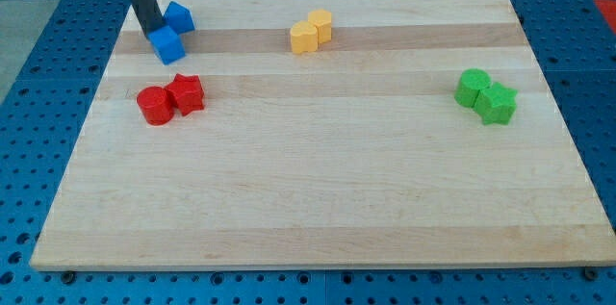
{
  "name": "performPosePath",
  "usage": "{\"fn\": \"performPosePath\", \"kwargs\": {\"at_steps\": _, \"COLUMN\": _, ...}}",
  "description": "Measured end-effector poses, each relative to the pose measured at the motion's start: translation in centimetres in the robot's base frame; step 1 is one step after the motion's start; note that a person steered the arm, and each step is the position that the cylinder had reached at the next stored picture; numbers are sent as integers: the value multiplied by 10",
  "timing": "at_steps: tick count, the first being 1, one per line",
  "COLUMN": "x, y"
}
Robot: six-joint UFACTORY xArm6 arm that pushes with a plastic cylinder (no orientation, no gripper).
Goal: Place the blue triangle to the top of the blue cube
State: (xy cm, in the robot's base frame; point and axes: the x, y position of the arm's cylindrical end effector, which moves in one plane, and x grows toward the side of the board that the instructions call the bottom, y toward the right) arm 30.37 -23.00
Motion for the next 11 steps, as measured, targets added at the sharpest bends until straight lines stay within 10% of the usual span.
{"fn": "performPosePath", "kwargs": {"at_steps": 3, "x": 29, "y": -14}}
{"fn": "performPosePath", "kwargs": {"at_steps": 6, "x": -102, "y": 15}}
{"fn": "performPosePath", "kwargs": {"at_steps": 11, "x": -52, "y": 4}}
